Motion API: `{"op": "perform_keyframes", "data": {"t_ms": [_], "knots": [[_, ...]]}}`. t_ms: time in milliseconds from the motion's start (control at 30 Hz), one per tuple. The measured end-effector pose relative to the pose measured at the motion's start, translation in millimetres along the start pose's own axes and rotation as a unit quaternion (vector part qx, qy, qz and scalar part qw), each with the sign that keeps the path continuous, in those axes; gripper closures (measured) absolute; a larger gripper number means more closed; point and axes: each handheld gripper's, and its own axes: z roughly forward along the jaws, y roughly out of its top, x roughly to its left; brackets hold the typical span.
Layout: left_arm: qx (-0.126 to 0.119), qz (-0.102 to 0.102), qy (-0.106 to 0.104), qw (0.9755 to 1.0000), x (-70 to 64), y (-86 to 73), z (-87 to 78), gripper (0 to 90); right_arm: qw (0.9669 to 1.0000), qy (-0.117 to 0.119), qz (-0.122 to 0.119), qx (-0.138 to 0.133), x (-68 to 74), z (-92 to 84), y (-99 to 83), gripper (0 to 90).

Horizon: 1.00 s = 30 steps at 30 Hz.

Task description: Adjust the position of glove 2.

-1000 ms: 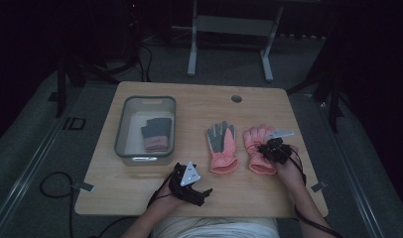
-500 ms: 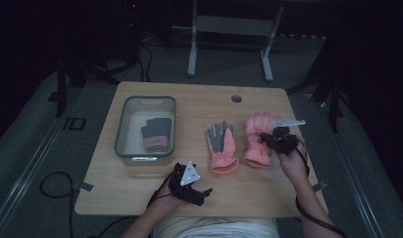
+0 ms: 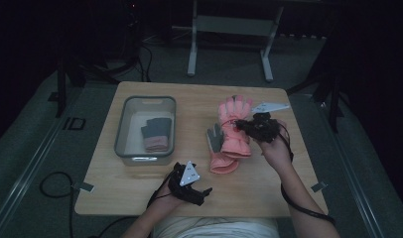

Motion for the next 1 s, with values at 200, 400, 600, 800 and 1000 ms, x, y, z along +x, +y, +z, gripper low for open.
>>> {"op": "perform_keyframes", "data": {"t_ms": [200, 400, 600, 800, 1000], "knots": [[-0.001, -0.002, 0.001, 1.0000, 0.0, 0.1, -0.5, 0.8, 0.9994, 0.002, -0.001, 0.034, 6.6, 23.6, -10.1, 86.6], [0.000, -0.001, 0.002, 1.0000, 0.0, 0.2, -0.4, 0.8, 0.9976, 0.015, 0.013, 0.066, 4.5, 48.6, -24.8, 86.4], [0.001, 0.000, 0.004, 1.0000, 0.0, 0.0, -0.3, 0.8, 0.9963, 0.012, 0.021, 0.082, 0.1, 69.5, -39.5, 85.2], [0.000, 0.000, 0.009, 1.0000, 1.1, 0.2, -0.7, 0.8, 0.9971, -0.001, 0.009, 0.076, 2.8, 80.0, -46.5, 76.5], [-0.015, -0.003, 0.012, 0.9998, 3.6, 3.0, -3.9, 0.9, 0.9969, -0.012, -0.006, 0.077, 7.3, 82.5, -40.8, 70.8]]}}
